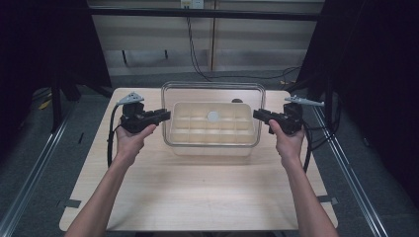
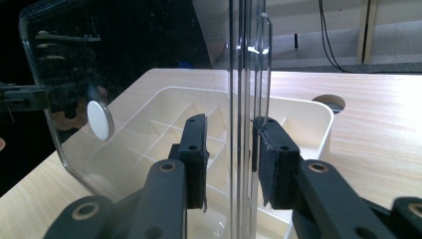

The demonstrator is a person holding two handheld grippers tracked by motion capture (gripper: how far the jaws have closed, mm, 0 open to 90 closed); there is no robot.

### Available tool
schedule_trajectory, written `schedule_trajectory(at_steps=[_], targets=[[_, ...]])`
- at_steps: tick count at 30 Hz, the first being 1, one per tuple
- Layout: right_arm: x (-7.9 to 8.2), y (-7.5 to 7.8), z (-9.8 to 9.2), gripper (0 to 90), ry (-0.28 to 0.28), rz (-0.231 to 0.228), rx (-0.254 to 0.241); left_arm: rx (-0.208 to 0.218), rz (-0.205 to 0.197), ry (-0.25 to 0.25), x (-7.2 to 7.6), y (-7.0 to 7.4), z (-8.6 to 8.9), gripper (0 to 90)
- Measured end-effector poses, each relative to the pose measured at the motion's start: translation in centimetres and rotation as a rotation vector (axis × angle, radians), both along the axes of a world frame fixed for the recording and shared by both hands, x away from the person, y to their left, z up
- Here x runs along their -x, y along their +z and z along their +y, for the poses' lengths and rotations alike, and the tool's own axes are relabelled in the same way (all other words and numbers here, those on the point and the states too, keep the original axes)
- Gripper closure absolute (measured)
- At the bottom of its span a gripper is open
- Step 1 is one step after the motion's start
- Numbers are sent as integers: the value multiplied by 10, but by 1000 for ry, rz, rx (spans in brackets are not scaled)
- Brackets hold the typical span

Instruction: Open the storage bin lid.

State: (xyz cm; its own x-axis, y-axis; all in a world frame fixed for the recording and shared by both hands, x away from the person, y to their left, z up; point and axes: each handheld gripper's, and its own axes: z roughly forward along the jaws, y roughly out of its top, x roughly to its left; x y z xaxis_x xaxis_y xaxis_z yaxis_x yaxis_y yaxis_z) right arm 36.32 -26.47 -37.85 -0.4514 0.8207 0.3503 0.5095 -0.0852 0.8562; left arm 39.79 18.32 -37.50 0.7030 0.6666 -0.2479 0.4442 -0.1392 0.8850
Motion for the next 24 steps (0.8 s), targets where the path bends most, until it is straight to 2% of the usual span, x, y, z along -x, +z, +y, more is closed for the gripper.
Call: schedule_trajectory(at_steps=[4,7,16,21,23,24], targets=[[4,2,1,684,6,-4,-1,2,-5,2,4,0,2,727],[7,1,2,684,9,-11,1,-11,-15,1,9,1,3,726],[17,-1,2,685,18,-19,-10,2,-27,-6,24,0,6,730],[23,-8,5,685,27,-19,-2,5,-14,-2,30,-13,9,736],[26,-12,7,688,33,-18,7,-28,-10,-1,32,-14,10,734],[26,-12,7,688,33,-18,7,-24,-13,-1,33,-15,11,734]])
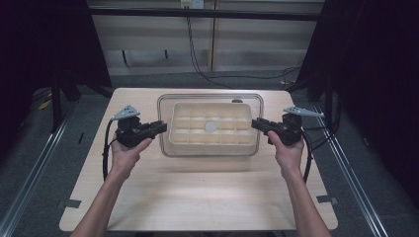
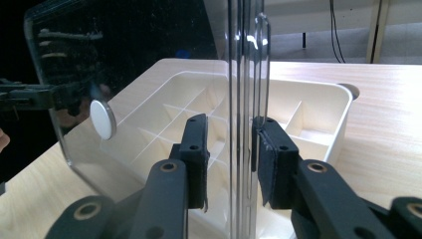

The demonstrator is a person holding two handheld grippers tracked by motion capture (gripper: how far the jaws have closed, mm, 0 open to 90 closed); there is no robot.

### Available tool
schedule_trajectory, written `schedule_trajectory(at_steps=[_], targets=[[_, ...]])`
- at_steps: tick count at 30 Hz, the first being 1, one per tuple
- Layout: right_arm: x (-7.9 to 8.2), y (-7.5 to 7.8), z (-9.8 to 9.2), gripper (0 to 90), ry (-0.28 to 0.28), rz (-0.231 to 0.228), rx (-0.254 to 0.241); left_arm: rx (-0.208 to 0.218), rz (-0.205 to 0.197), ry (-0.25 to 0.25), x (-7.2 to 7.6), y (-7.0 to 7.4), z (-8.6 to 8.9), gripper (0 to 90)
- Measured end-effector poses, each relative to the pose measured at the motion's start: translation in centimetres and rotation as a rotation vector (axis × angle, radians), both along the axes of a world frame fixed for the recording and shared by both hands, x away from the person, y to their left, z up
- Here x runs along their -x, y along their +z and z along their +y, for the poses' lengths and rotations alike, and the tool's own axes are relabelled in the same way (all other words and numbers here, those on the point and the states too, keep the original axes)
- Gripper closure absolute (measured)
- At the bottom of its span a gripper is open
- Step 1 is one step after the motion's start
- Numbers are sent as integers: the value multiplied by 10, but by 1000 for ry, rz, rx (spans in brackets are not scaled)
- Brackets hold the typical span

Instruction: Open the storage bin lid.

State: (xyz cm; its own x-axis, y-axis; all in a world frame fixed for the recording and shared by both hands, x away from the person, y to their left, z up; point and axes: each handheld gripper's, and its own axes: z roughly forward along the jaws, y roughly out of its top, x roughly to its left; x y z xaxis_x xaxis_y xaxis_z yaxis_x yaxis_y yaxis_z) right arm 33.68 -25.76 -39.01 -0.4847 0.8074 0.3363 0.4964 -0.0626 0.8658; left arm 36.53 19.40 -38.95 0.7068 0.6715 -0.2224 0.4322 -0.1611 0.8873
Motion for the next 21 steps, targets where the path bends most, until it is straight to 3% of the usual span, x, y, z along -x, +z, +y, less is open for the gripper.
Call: schedule_trajectory(at_steps=[11,15,21], targets=[[7,-1,2,691,4,-4,-14,-4,1,-8,9,2,3,734],[10,1,4,692,4,2,-15,-39,-10,-7,13,5,3,731],[18,3,4,702,19,-7,-14,-26,-8,-11,18,5,6,731]])
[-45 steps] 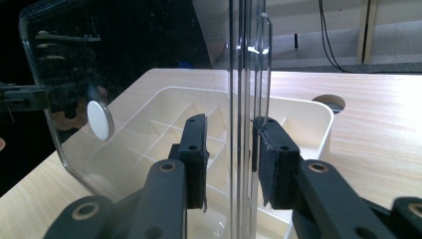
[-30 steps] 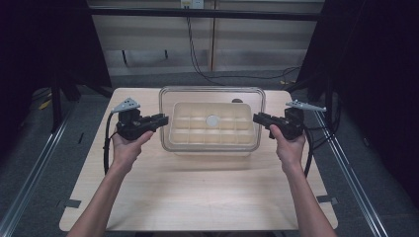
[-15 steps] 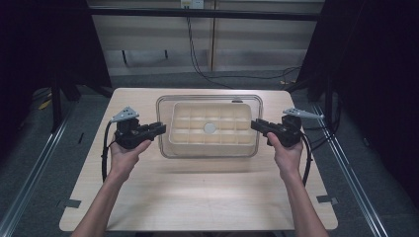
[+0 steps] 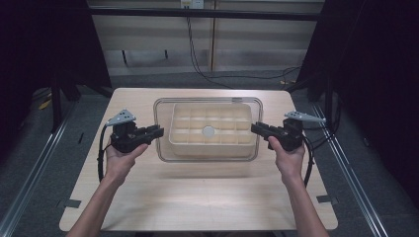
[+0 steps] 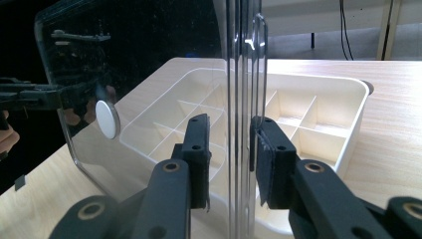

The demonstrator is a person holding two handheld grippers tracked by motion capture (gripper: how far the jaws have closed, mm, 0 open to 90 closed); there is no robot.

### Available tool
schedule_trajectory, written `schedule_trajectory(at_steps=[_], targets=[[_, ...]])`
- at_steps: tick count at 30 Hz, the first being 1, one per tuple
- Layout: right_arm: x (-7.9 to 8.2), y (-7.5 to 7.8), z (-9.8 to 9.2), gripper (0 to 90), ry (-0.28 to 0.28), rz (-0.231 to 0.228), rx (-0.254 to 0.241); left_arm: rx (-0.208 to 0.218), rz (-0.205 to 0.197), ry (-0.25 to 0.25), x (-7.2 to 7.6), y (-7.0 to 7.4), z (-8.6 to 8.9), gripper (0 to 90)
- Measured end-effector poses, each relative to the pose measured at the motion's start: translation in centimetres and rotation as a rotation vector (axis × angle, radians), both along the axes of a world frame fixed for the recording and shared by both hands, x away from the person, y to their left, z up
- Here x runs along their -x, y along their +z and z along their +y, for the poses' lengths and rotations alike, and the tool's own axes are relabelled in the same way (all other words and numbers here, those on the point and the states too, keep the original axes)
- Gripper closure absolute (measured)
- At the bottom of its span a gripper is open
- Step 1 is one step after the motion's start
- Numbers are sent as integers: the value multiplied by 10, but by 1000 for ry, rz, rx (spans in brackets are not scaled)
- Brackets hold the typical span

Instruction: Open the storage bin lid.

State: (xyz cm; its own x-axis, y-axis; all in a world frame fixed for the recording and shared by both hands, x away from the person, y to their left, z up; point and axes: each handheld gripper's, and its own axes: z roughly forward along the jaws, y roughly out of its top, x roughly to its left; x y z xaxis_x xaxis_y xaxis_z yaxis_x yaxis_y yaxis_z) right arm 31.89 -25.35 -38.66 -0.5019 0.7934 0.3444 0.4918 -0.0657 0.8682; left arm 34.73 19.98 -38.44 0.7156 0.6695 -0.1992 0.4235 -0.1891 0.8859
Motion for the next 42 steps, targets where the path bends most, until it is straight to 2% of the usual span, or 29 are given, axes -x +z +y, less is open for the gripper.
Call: schedule_trajectory(at_steps=[5,9,18,23,25,29,36,38,42], targets=[[3,-1,-1,700,4,8,-1,-3,-6,-6,5,-2,-1,730],[5,-3,-1,700,3,26,-7,-12,11,-4,7,-3,0,730],[14,-10,3,699,31,60,27,-37,25,-11,16,-13,4,729],[18,-16,3,699,40,80,15,-48,28,-15,21,-14,4,730],[20,-16,2,698,42,81,16,-49,20,-26,24,-14,4,730],[27,-18,1,698,47,82,19,-50,28,-42,29,-17,4,733],[36,-21,0,693,37,98,36,-68,48,-45,34,-22,-1,734],[39,-19,-1,694,40,95,48,-81,43,-41,37,-23,-3,731],[46,-19,-1,696,39,92,51,-79,50,-47,40,-24,-2,730]])
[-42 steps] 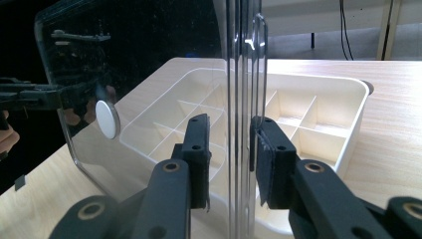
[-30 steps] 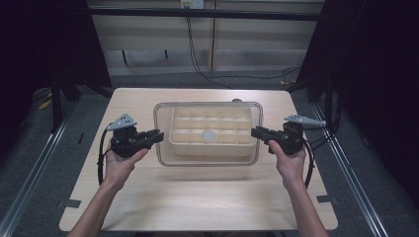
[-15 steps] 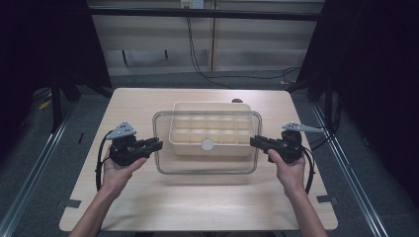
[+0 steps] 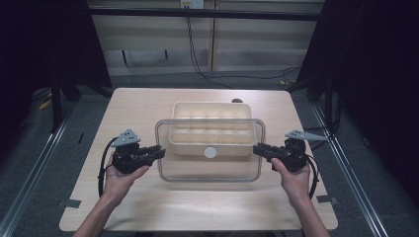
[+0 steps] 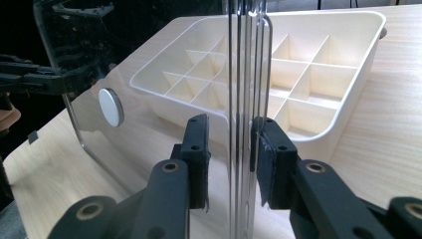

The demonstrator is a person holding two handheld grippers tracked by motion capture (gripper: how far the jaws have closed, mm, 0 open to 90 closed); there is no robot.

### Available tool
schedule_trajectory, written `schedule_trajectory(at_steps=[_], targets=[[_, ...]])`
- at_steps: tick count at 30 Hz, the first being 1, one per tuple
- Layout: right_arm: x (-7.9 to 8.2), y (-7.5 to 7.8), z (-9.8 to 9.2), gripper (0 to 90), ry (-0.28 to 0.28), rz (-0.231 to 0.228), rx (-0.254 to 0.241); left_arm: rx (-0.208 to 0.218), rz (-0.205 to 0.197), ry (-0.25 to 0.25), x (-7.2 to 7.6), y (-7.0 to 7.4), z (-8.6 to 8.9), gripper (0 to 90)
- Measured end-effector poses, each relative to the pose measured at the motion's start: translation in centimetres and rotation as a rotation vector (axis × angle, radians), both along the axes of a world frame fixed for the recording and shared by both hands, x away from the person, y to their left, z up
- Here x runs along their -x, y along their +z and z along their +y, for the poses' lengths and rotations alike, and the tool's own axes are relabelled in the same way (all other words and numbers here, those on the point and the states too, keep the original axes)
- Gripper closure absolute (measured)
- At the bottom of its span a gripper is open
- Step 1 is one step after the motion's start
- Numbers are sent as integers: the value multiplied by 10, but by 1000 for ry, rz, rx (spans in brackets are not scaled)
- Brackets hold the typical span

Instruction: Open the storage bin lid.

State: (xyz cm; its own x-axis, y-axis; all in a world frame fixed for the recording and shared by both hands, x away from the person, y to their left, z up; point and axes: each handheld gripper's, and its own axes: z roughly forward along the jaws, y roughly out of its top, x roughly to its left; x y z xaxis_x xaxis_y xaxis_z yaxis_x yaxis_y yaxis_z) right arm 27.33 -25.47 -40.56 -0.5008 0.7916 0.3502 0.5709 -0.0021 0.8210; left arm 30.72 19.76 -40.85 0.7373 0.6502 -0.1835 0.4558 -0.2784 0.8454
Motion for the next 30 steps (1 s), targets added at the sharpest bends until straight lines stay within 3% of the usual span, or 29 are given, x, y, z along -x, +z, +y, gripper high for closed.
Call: schedule_trajectory(at_steps=[14,26,30], targets=[[20,-4,-3,697,4,11,-7,-14,17,-32,18,-3,0,734],[25,-9,3,701,23,25,-9,-31,19,-28,28,-8,7,732],[32,-8,5,703,25,13,-13,-8,24,-26,36,-7,10,735]])
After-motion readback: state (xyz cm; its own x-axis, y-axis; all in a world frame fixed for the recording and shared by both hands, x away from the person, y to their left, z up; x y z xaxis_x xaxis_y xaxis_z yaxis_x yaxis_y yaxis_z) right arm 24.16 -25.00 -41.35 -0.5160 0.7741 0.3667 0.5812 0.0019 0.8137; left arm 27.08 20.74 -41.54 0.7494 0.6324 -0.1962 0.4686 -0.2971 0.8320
